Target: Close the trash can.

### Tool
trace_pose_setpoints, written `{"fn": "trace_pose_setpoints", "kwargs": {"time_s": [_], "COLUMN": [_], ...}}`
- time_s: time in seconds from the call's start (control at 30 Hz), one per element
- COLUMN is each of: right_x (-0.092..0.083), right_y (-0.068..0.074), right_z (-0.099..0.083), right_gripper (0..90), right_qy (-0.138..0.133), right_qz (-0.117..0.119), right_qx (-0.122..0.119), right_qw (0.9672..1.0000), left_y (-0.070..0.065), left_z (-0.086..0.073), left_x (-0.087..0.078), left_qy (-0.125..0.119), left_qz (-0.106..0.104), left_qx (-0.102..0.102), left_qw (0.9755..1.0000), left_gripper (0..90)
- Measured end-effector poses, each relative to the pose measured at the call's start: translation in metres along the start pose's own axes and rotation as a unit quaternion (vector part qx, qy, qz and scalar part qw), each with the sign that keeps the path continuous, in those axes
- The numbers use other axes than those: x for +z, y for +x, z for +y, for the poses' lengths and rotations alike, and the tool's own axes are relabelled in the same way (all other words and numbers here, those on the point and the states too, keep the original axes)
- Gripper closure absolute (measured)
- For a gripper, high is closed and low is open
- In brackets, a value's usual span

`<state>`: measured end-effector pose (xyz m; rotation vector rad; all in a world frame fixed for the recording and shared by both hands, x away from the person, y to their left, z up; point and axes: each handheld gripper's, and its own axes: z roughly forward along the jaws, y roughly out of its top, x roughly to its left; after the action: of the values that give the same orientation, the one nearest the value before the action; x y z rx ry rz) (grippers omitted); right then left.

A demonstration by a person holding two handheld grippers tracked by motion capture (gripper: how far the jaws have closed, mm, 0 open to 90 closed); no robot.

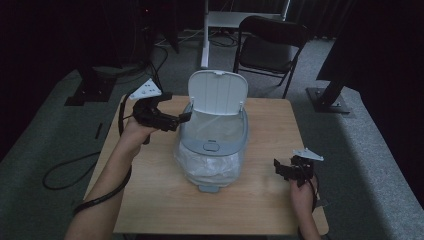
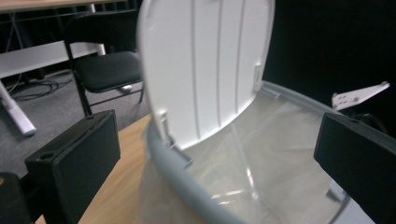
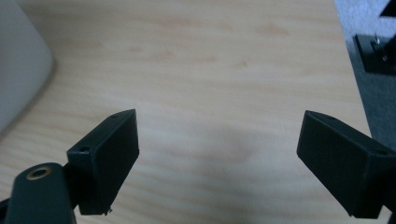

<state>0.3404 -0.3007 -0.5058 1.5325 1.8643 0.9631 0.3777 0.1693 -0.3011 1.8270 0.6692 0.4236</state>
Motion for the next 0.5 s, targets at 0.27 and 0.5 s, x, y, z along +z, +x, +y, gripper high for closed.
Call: {"fn": "trace_pose_setpoints", "kwargs": {"time_s": [0.27, 0.5], "right_x": [-0.011, -0.023], "right_y": [0.004, 0.007], "right_z": [0.034, 0.065], "right_gripper": [12.2, 12.2], "right_qy": [-0.037, -0.071], "right_qz": [0.023, 0.034], "right_qx": [0.006, 0.006], "right_qw": [0.9990, 0.9969], "left_y": [0.008, 0.017], "left_z": [-0.017, -0.032], "left_x": [-0.009, -0.017], "left_qy": [0.013, 0.016], "left_qz": [0.010, 0.025], "left_qx": [-0.009, -0.019], "left_qw": [0.9998, 0.9994], "left_gripper": [1.3, 1.3]}}
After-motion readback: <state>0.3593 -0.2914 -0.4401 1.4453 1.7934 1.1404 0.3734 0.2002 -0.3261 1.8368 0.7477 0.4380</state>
